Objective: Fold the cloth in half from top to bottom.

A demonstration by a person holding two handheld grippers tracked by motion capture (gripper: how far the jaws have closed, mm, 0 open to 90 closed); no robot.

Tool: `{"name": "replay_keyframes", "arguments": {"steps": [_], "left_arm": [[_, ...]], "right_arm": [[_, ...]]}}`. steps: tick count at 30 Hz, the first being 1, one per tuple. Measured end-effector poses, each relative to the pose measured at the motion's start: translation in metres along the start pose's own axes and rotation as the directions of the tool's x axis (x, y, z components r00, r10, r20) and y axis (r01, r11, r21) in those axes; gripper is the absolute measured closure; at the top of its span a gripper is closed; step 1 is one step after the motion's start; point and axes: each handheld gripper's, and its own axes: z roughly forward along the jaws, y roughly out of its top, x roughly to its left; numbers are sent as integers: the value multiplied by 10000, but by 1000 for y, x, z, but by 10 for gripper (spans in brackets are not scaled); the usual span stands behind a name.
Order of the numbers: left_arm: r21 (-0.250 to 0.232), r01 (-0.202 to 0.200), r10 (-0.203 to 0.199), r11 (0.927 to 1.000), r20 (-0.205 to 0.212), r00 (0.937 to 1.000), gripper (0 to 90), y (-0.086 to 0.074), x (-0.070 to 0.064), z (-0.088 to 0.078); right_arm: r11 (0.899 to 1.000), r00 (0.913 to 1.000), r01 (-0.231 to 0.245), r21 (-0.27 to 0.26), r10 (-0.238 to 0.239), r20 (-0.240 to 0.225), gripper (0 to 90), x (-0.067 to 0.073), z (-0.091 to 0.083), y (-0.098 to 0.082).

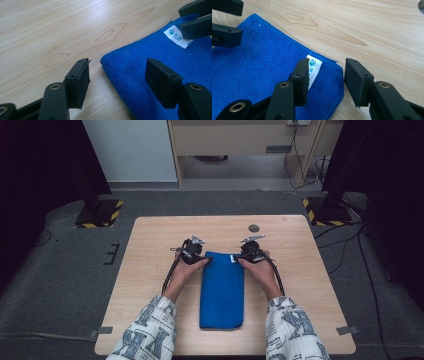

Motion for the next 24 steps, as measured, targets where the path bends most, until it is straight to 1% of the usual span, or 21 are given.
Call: {"name": "replay_keyframes", "arguments": {"steps": [1,4,8,10,11,15,17,19,21,24], "left_arm": [[3,65,-65,10000,40,10000,374,0,1,1],[84,7,-8,10000,90,10000,400,-2,1,3],[165,56,-58,9998,103,9999,425,-3,1,5],[217,-5,3,9998,95,10000,437,-3,1,6],[214,10,-12,9998,106,9999,443,-3,0,7],[247,-66,64,9997,59,10000,469,-4,-1,9],[314,3,-5,9995,72,10000,483,-5,-1,11],[222,89,-90,9997,57,9999,495,-5,-1,12],[184,116,-117,9998,74,9999,520,-5,-2,12],[230,-7,4,9997,99,10000,580,-5,-3,12]], "right_arm": [[10000,10000,-10,44,10,-4,548,0,2,0],[9999,10000,-14,105,14,-26,537,1,6,1],[9998,10000,1,198,0,-55,530,3,10,3],[9997,10000,-12,232,14,-83,528,3,11,3],[9997,9999,-96,230,99,-91,527,2,11,4],[9997,10000,-9,260,12,-95,525,3,13,5],[9996,9999,75,270,-73,-93,527,4,14,6],[9995,9999,92,310,-89,-85,535,6,15,7],[9992,9997,212,343,-209,-93,551,8,16,8],[9986,9993,373,380,-369,-116,598,10,17,9]]}}
